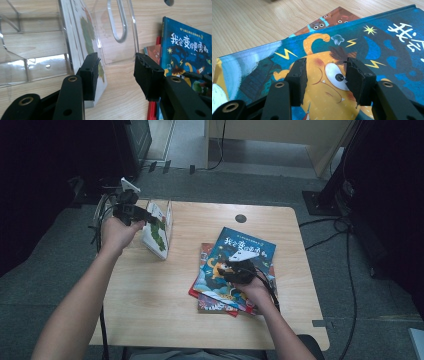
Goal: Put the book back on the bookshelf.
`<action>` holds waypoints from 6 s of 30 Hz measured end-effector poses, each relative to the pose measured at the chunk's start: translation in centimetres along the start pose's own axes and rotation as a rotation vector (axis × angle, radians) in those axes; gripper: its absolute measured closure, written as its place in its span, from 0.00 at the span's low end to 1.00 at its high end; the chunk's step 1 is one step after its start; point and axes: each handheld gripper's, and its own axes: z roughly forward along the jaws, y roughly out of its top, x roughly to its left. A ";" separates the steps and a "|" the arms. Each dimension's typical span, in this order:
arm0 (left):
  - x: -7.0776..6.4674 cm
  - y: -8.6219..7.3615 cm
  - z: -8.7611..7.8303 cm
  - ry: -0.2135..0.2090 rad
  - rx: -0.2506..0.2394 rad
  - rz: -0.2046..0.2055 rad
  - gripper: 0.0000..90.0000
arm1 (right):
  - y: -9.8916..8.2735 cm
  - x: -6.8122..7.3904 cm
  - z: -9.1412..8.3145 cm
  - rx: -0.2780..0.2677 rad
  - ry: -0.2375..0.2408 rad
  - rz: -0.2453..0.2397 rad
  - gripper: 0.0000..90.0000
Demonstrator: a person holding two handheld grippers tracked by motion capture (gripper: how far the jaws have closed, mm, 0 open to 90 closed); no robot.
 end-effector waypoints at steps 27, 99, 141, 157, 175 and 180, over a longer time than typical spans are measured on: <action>-3.8 -7.7 5.2 -0.157 0.019 0.157 0.55 | -0.7 -1.2 -1.0 0.002 -0.039 0.024 0.60; -8.0 -14.0 13.4 -0.341 0.092 0.407 1.00 | -7.6 -6.8 -8.7 -0.010 -0.247 0.365 1.00; -8.1 -17.9 11.5 -0.373 0.071 0.383 1.00 | -3.9 -7.1 -4.5 0.007 -0.224 0.338 1.00; -9.8 -18.3 12.0 -0.392 0.070 0.409 1.00 | -3.8 -7.4 -5.7 -0.024 -0.229 0.342 1.00; -13.4 -17.4 13.5 -0.393 0.105 0.493 1.00 | -5.8 -5.9 -8.4 -0.035 -0.223 0.325 1.00; -14.7 -17.3 14.2 -0.415 0.110 0.526 1.00 | -6.8 -5.7 -9.3 -0.019 -0.232 0.335 1.00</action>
